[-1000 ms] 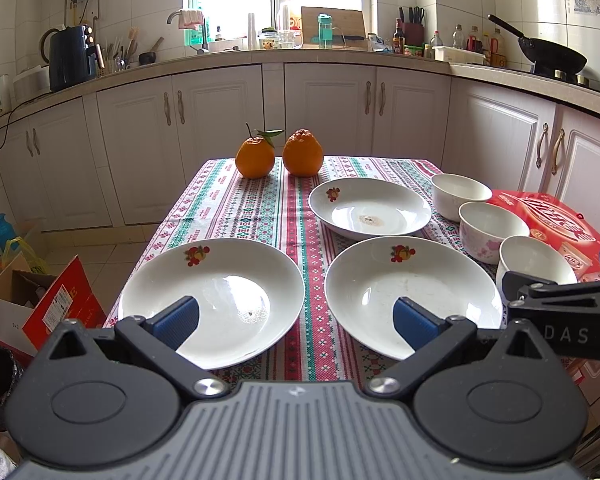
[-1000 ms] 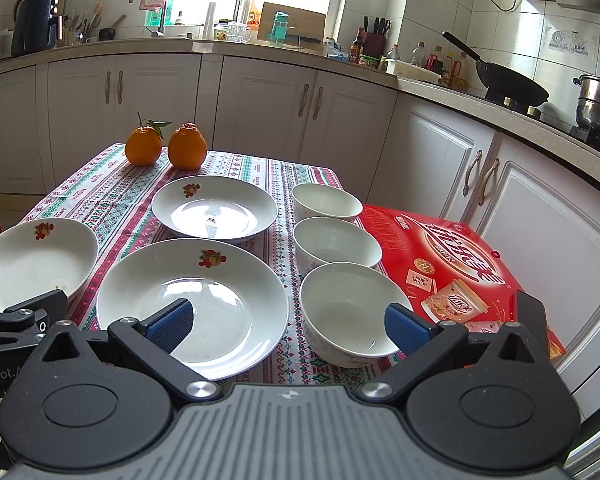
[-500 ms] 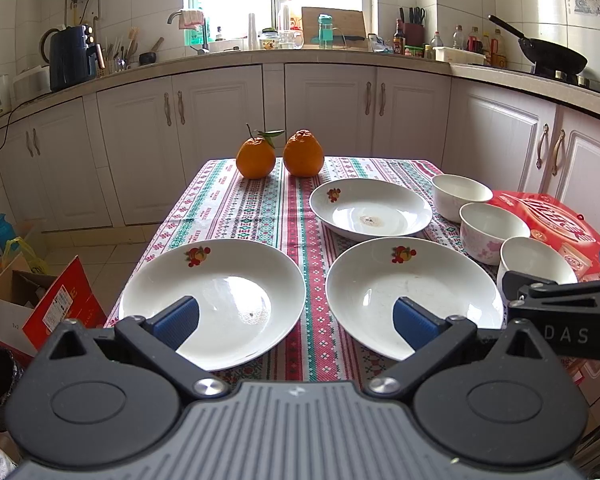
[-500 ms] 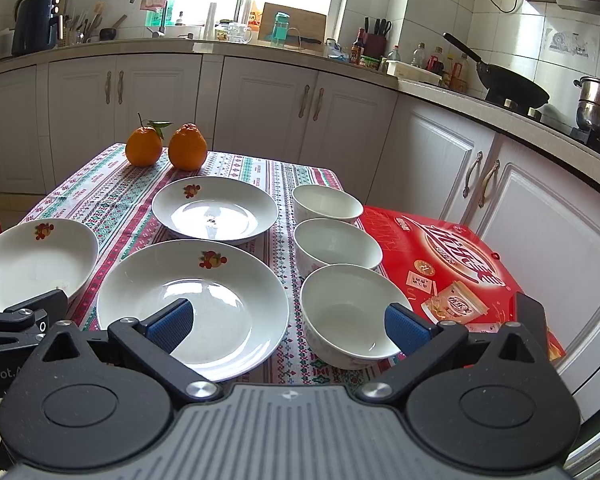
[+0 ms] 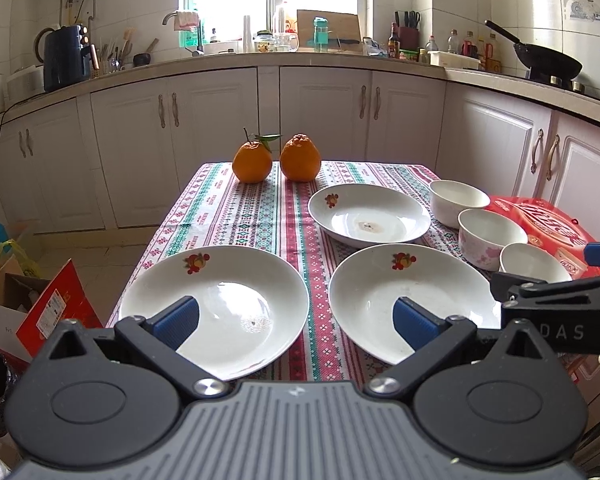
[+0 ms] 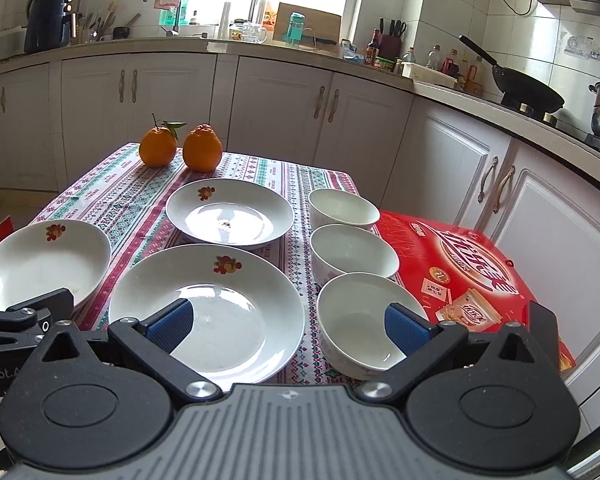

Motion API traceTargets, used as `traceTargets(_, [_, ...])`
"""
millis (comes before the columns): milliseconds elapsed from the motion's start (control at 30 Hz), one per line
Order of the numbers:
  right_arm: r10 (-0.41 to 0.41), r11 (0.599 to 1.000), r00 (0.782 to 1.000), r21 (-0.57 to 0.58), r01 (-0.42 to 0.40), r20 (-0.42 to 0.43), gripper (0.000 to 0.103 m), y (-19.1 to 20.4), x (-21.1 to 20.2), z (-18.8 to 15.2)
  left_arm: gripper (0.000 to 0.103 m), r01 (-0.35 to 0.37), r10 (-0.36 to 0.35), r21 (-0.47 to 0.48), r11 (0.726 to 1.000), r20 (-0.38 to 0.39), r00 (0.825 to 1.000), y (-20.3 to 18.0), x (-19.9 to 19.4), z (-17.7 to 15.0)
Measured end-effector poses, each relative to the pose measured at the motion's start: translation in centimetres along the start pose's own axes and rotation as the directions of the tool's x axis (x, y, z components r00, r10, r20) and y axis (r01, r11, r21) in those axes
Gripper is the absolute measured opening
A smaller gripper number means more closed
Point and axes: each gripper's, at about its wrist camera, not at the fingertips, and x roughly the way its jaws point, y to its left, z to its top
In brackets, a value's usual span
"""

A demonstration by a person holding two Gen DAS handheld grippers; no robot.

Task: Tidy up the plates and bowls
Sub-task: 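Grasp a white flower plate rim with the left tool while the right tool approaches another plate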

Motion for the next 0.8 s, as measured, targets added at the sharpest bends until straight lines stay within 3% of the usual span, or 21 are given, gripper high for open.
traceTargets(400, [0.146,0.987,0.986,-0.08,-0.14,0.078,0.103,-0.6,1.7,3.9,0.102,-0.022,0.021,0.052,0.998,0.01,1.0,4.9,0.4,0.3])
traceTargets(500, [0.243,0.969,0.967,-0.056,-0.239,0.081,0.103,-1.1,2.4,4.9,0.102,-0.019,0.02,0.087,0.996,-0.013,1.0,6.0,0.8,-0.3])
traceTargets(633, [0.382,0.924,0.922,0.003,-0.383,0.063,0.103,-1.3,4.1,5.8,0.102,0.014,-0.005,0.096,0.995,-0.092,0.996,7.4,1.8,-1.8])
traceTargets(800, [0.436,0.9,0.9,-0.023,-0.436,0.012,0.103,0.8,6.0,5.8,0.102,0.042,-0.022,0.114,0.993,-0.169,0.985,8.4,3.4,-3.8])
